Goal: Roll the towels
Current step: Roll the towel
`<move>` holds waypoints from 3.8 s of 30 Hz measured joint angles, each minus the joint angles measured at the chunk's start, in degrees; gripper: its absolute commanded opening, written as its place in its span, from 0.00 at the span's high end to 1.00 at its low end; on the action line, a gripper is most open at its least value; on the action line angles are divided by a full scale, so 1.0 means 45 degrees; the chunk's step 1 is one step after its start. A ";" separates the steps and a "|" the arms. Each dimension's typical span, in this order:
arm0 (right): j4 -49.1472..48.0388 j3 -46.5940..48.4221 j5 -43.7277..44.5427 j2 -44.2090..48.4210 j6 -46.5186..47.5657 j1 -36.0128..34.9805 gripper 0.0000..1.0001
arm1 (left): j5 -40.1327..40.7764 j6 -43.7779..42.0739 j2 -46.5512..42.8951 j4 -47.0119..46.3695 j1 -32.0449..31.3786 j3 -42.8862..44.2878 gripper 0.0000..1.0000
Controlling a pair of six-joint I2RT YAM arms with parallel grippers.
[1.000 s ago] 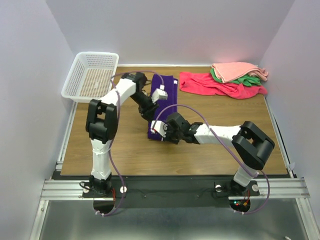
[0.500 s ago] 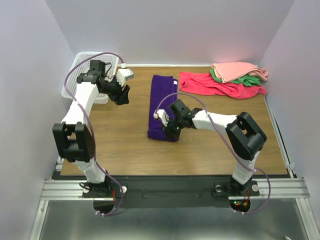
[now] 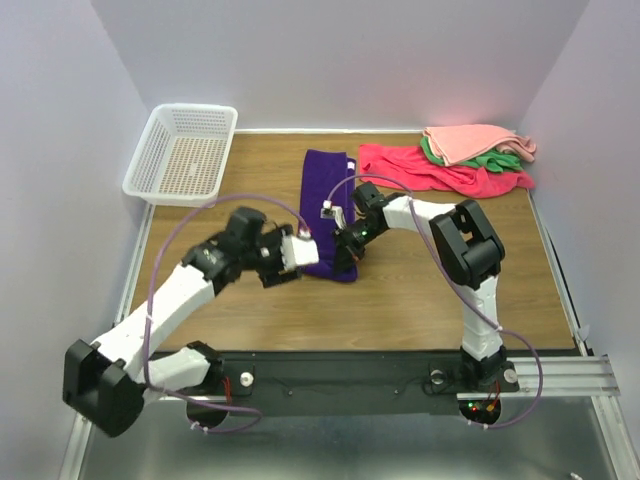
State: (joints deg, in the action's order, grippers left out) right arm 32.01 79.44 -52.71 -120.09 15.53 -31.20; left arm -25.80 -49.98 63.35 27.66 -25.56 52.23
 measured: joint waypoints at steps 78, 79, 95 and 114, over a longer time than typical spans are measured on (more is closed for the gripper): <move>-0.0675 -0.3507 0.7893 0.8223 0.3944 -0.3152 0.05 | -0.6513 -0.3021 1.5416 0.7980 0.0160 1.1089 0.86; -0.0865 -0.3512 0.8325 0.8014 0.4075 -0.3541 0.05 | -0.6562 -0.3021 1.5450 0.8009 0.0189 1.1103 0.86; -0.4396 -0.4313 1.2570 0.5178 0.5110 -0.5008 0.07 | -0.6586 -0.2982 1.5494 0.8068 0.0204 1.1147 0.80; -0.5571 -0.4537 1.0919 0.4313 0.4488 -0.3881 0.99 | -0.6387 -0.2861 1.4906 0.7941 0.0214 1.0642 0.54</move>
State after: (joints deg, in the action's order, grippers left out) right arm 6.94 59.02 -3.57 -100.68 35.73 -48.66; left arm -54.54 -62.85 130.43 63.40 -24.60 100.12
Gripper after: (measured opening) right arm 0.062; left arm 0.430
